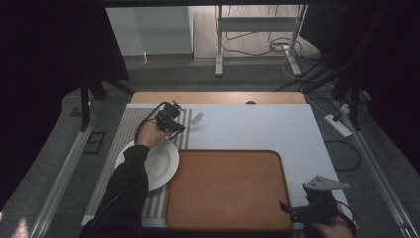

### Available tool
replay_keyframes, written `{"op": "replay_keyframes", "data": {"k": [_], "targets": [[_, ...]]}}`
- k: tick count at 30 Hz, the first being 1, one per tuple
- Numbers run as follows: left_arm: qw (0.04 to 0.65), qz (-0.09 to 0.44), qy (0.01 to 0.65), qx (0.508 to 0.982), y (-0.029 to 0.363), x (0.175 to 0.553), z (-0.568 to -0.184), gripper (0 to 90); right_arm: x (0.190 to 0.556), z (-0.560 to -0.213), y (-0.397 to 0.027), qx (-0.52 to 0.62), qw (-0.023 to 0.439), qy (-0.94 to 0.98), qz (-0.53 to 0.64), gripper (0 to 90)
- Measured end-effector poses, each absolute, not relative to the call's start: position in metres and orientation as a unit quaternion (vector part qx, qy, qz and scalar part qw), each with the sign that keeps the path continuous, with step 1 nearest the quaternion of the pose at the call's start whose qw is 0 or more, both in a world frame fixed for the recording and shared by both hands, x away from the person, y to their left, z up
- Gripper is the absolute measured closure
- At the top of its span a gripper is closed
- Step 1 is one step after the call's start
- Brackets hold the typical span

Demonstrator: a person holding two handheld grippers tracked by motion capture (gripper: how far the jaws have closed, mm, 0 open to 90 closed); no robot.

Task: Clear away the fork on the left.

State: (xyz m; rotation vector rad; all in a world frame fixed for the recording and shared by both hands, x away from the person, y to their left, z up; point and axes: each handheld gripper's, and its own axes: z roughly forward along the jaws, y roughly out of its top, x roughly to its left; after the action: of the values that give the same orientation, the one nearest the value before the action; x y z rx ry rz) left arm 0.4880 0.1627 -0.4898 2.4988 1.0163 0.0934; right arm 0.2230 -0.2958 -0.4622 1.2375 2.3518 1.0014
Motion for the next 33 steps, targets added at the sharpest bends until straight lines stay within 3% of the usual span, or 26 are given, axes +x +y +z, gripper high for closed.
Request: {"op": "replay_keyframes", "data": {"k": [18, 33], "targets": [[0.214, 0.017, 0.349, 0.912, 0.116, 0.454, -0.486, 85.5, 0.223, -0.462, -0.296, 0.428, 0.151, 0.82, 0.35, 0.0], [0.214, 0.009, 0.339, 0.916, 0.099, 0.418, -0.492, 85.5, 0.222, -0.461, -0.296, 0.424, 0.151, 0.821, 0.351, 0.0]]}}
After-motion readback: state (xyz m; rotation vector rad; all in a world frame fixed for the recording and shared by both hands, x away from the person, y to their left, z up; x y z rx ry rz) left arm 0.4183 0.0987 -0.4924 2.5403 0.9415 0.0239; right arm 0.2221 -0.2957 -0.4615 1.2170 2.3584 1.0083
